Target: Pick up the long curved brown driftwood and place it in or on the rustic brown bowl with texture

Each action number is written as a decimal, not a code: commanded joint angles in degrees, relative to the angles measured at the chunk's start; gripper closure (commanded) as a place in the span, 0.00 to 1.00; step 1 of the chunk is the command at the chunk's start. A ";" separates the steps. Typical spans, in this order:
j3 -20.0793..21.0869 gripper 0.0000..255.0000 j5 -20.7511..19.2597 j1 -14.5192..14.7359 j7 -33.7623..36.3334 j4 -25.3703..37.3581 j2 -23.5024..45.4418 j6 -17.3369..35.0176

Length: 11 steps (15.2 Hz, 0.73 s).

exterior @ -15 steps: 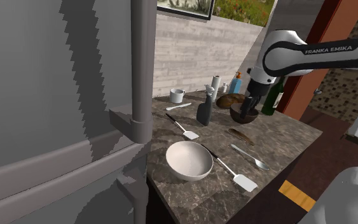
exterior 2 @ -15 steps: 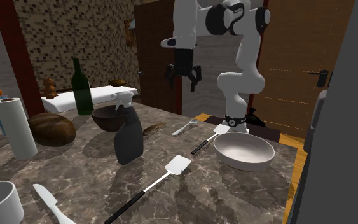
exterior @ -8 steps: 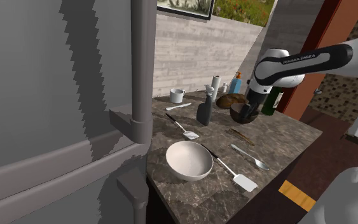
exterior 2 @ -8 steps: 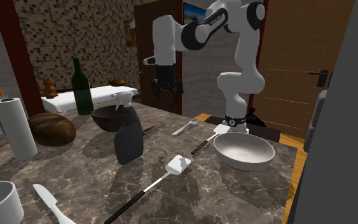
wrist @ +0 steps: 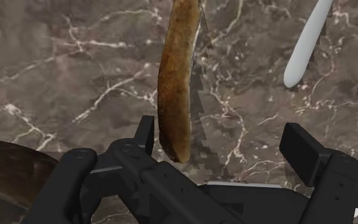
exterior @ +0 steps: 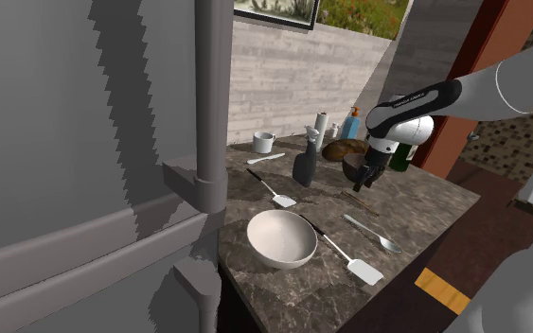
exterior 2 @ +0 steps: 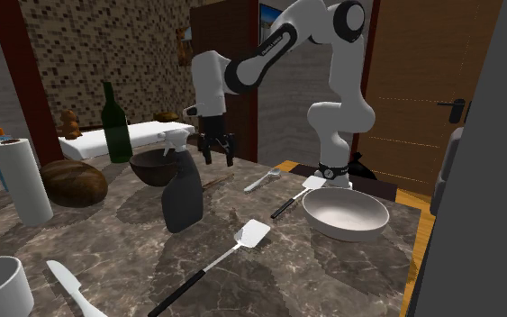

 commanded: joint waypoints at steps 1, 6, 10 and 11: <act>-0.30 0.00 1.38 -0.12 -1.32 0.03 1.77 1.28; -0.05 0.00 3.70 0.06 -2.93 -1.87 4.49 5.37; -0.03 0.00 3.70 0.04 -2.93 -1.87 4.49 5.37; -0.03 0.00 3.70 0.04 -2.93 -1.87 4.49 5.37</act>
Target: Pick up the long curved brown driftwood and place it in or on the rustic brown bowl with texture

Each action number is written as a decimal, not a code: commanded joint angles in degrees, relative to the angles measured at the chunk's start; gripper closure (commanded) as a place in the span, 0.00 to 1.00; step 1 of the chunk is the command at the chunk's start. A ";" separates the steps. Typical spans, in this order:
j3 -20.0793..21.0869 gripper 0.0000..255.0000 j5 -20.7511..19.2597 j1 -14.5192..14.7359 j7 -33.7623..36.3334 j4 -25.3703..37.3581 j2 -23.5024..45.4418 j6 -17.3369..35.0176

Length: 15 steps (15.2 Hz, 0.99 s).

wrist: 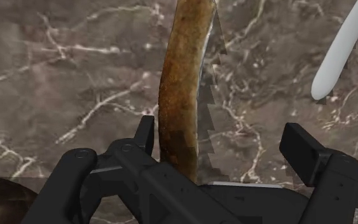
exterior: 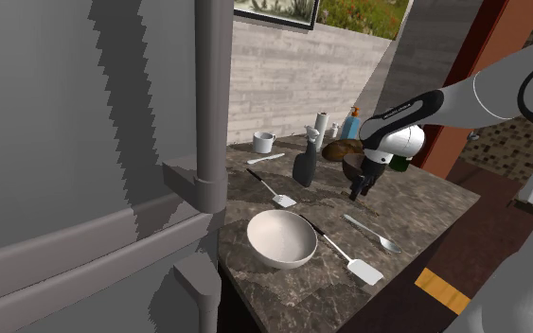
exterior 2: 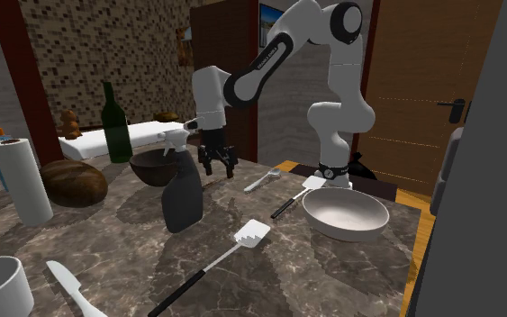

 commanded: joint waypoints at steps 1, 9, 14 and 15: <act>0.00 0.00 0.03 0.00 -0.02 -0.01 0.03 0.04; 0.00 1.00 0.02 0.00 -0.02 -0.01 0.02 0.03; 0.00 0.00 0.02 0.00 -0.02 -0.01 0.02 0.03; -0.67 0.00 -1.31 -0.50 1.47 -1.60 -1.86 0.67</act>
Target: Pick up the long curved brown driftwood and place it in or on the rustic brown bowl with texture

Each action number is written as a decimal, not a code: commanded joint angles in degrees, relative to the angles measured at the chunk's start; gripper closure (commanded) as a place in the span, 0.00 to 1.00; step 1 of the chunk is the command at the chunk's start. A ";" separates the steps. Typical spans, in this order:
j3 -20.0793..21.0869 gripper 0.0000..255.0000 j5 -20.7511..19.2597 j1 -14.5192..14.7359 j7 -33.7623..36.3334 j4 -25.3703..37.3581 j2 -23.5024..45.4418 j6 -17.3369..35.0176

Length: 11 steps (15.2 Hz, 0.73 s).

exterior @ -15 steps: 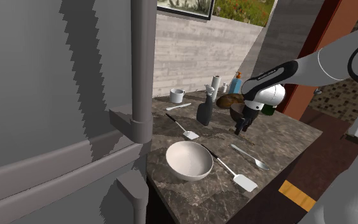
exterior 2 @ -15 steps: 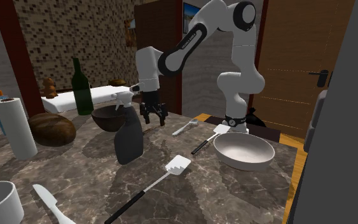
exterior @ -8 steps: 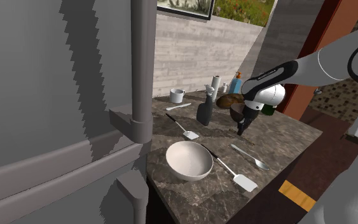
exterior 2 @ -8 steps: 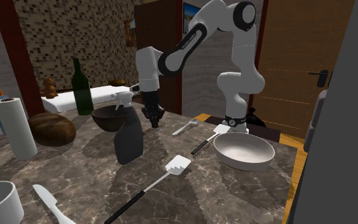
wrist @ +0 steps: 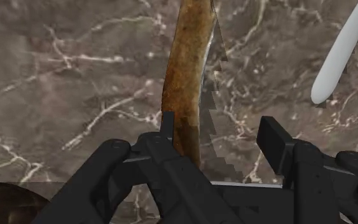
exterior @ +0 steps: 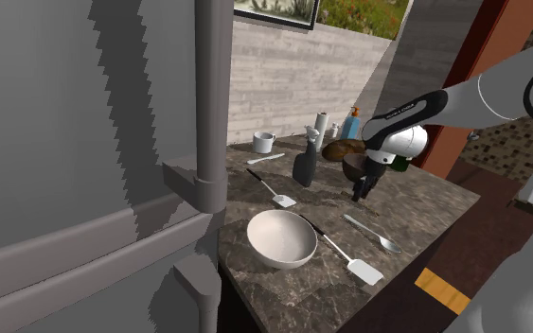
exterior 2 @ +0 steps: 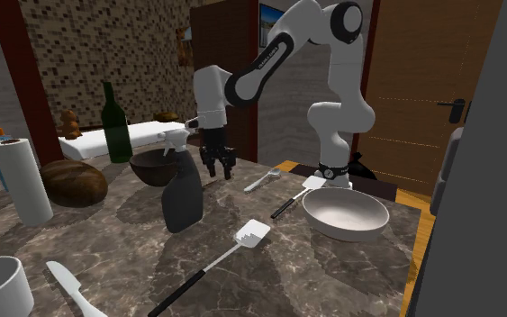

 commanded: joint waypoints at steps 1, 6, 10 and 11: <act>-0.97 0.00 -2.04 -0.85 2.31 -2.28 -2.77 0.94; -2.11 0.00 -5.01 -2.69 5.78 -6.79 -6.60 3.80; -2.24 0.00 -2.63 -2.20 4.07 -7.81 -3.97 6.94; -2.25 0.00 -1.94 -2.09 3.58 -8.03 -3.26 7.71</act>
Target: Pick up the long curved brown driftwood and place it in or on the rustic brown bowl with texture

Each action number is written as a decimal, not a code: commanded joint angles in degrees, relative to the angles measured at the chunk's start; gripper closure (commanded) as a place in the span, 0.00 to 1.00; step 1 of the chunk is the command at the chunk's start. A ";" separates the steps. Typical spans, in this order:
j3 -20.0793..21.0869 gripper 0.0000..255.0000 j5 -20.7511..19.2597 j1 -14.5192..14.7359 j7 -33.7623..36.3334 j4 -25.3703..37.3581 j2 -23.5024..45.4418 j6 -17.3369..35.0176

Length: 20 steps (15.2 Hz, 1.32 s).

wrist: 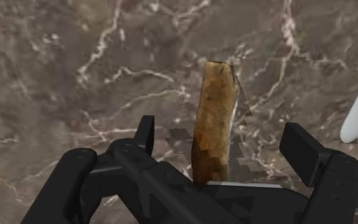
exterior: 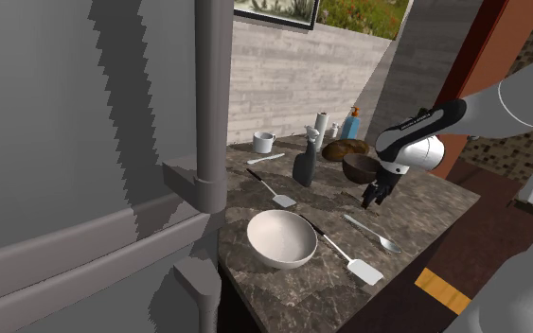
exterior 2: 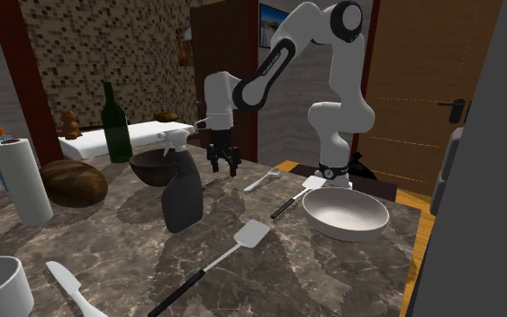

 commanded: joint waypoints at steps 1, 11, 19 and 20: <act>-0.02 0.00 1.24 0.19 -0.90 -0.33 1.29 1.39; -0.01 1.00 1.31 0.19 -0.95 -0.33 1.37 1.44; -0.01 1.00 0.52 0.13 -0.32 -0.14 0.57 0.63; 0.02 1.00 -0.15 0.07 0.23 0.07 -0.14 -0.14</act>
